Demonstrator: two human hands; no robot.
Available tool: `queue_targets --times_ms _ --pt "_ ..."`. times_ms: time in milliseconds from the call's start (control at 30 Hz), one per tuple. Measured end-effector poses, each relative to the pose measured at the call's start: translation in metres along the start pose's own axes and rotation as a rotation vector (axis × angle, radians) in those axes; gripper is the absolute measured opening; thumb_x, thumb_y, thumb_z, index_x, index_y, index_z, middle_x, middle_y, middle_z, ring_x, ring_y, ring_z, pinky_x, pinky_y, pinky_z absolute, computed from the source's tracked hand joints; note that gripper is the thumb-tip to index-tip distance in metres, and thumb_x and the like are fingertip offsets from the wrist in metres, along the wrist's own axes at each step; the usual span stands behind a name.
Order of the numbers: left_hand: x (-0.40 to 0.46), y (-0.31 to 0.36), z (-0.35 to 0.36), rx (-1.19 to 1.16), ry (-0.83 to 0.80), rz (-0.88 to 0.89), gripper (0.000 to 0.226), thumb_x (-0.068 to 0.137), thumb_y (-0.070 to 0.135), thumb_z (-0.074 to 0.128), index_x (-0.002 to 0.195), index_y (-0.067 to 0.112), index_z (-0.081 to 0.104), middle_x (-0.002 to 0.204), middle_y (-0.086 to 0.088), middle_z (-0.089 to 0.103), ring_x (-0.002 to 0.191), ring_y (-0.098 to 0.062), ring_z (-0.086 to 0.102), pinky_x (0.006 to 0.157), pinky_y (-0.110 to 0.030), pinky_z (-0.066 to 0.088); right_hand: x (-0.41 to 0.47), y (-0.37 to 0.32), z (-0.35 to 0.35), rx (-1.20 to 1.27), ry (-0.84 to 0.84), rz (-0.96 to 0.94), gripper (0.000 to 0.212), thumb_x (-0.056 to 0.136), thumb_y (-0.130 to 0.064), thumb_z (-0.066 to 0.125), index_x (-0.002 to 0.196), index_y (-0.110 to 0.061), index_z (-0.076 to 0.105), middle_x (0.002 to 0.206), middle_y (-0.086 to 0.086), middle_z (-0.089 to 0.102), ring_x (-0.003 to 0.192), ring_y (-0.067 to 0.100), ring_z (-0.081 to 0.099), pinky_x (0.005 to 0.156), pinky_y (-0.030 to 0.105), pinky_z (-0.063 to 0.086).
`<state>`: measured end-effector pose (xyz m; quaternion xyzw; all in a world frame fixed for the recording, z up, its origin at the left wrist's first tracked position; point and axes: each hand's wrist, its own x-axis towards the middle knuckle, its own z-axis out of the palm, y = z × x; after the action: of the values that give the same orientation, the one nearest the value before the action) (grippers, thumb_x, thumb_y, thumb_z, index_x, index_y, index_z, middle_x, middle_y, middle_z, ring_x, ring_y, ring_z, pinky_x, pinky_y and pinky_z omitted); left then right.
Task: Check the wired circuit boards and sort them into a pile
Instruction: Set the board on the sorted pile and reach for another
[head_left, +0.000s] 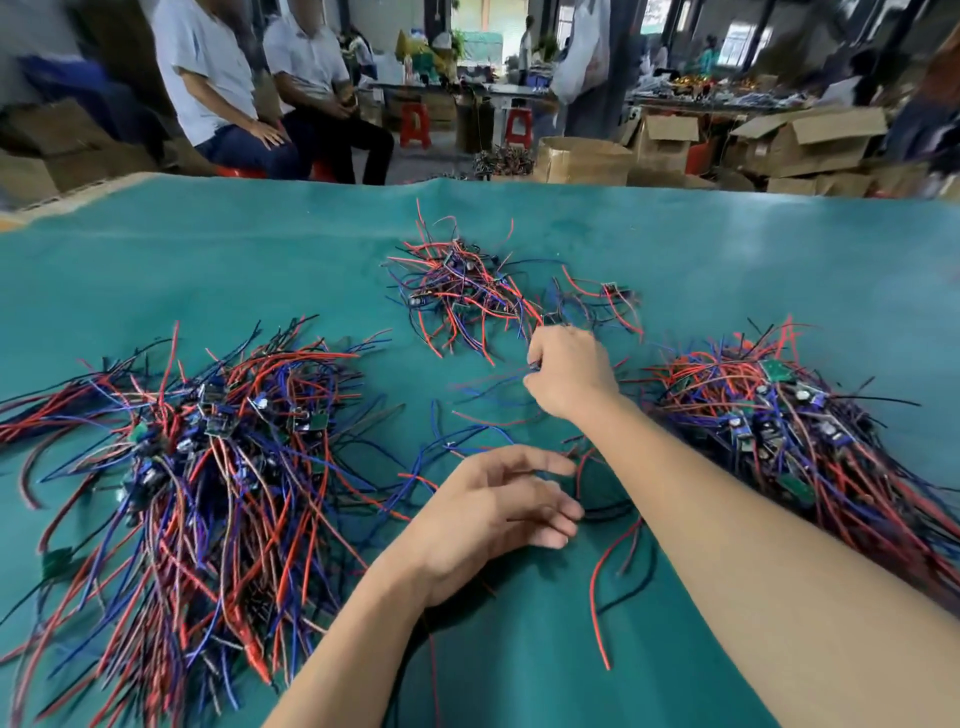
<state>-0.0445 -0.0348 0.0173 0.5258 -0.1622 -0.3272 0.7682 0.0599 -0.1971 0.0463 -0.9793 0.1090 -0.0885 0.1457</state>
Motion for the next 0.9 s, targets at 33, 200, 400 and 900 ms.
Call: queue_targets --times_ms 33,200,400,900 --pt "0.000 0.000 0.000 -0.002 0.000 -0.004 0.029 0.094 -0.002 0.057 0.123 -0.006 0.058 0.093 -0.022 0.069 0.074 -0.020 0.067 0.067 -0.024 0.056 0.001 0.002 -0.001 0.039 0.024 0.008 0.029 0.085 -0.009 0.065 0.111 -0.023 0.067 0.120 0.011 0.066 0.115 0.035 0.062 0.090 0.037 0.049" --pt "0.000 0.001 -0.001 -0.024 0.019 -0.022 0.029 0.095 -0.002 0.055 0.124 -0.007 0.056 0.093 -0.023 0.068 0.073 -0.020 0.067 0.066 -0.024 0.056 -0.007 0.007 -0.037 0.966 0.173 0.208 0.035 0.077 0.005 0.076 0.109 -0.004 0.068 0.089 0.019 0.069 0.074 0.032 0.072 0.081 0.047 0.062" --pt "0.001 0.002 0.000 -0.081 0.044 -0.028 0.027 0.097 -0.003 0.051 0.123 -0.009 0.055 0.092 -0.023 0.068 0.072 -0.022 0.067 0.065 -0.025 0.056 -0.082 0.022 -0.060 1.916 -0.033 0.226 0.055 0.069 0.012 0.069 0.118 -0.004 0.051 0.082 0.022 0.072 0.076 0.034 0.076 0.073 0.036 0.064" --pt "0.005 -0.005 0.002 0.097 0.236 0.150 0.024 0.090 0.027 0.064 0.067 0.019 0.066 0.062 -0.002 0.057 0.048 -0.008 0.042 0.043 -0.014 0.027 -0.121 0.019 -0.017 1.587 -0.149 0.181 0.021 0.081 0.005 0.069 0.100 -0.004 0.072 0.085 0.018 0.075 0.075 0.028 0.071 0.068 0.032 0.059"
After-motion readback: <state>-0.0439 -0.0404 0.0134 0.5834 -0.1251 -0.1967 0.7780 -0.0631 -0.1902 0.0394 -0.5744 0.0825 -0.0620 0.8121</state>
